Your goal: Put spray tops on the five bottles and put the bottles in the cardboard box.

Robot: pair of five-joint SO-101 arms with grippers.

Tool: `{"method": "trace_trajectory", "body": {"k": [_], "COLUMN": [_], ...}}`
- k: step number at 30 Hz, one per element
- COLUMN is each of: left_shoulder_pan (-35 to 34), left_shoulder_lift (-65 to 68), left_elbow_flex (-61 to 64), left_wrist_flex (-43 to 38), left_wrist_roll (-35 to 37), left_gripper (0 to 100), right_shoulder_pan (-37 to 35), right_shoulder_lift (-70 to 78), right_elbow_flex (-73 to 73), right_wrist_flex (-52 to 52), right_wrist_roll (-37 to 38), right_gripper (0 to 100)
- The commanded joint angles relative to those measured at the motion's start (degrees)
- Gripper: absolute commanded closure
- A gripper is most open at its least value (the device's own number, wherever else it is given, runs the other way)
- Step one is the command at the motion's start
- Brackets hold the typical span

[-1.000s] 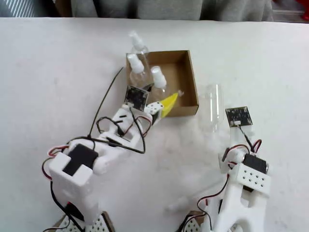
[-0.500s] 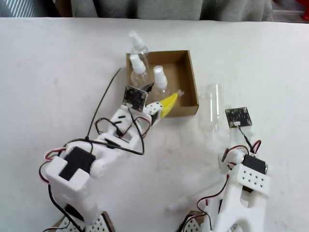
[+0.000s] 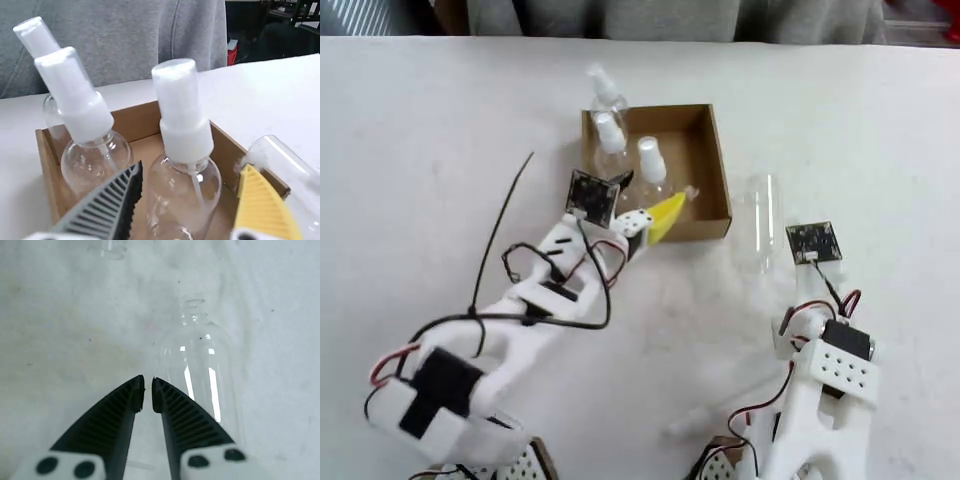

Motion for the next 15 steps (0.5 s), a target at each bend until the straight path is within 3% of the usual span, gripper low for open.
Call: {"method": "trace_trajectory", "body": {"k": [1,8,15], "left_shoulder_pan": [-0.2,-0.7,-0.7], "left_shoulder_lift": [-9.0,-18.1,-29.2], "left_elbow_flex": [1.4,5.7,6.2], "left_wrist_flex": [6.3,14.2,31.4], "left_wrist_roll": [0.3,0.4,0.6], "left_gripper": [69,70,70], "right_shoulder_pan": [0.2,0.2,0.2], "right_shoulder_lift": [0.0,0.0,0.0], "right_elbow_flex": [-0.5,0.6,0.7], "right_wrist_flex": [-0.7,-2.9,-3.0], "right_wrist_roll": [0.6,0.6,0.6], "right_gripper": [98.4,98.4,98.4]}}
